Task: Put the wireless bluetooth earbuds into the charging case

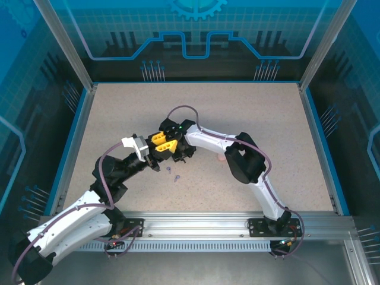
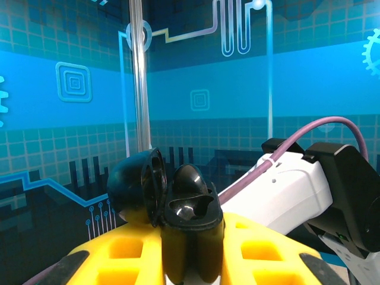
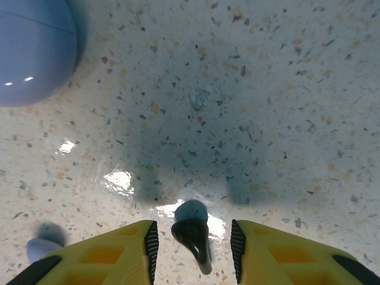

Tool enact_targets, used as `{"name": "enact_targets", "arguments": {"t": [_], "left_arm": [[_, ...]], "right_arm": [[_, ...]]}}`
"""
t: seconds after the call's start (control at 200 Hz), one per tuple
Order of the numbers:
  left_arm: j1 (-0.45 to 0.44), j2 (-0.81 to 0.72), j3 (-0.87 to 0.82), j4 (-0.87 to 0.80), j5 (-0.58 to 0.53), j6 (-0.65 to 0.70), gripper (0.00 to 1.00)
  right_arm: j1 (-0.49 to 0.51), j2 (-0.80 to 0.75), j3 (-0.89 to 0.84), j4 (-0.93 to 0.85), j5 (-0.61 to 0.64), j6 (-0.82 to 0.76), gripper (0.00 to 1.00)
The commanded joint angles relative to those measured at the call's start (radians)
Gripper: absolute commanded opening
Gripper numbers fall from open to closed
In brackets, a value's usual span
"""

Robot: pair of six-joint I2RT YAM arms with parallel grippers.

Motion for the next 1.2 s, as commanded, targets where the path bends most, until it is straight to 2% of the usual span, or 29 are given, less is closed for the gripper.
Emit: {"name": "enact_targets", "arguments": {"t": [0.0, 0.67, 1.196], "left_arm": [[-0.006, -0.014, 0.002, 0.008, -0.016, -0.017, 0.0], [-0.006, -0.008, 0.006, 0.001, -0.021, -0.007, 0.0], [-0.007, -0.003, 0.006, 0.0, -0.023, -0.014, 0.0]], "right_arm": [[-0.005, 0.023, 0.037, -0.04, -0.019, -0.014, 0.4], [-0.003, 0.1, 0.065, -0.09, -0.046, -0.019, 0.37], [-0.001, 0.059, 0.032, -0.108, -0.046, -0.012, 0.34]]}}
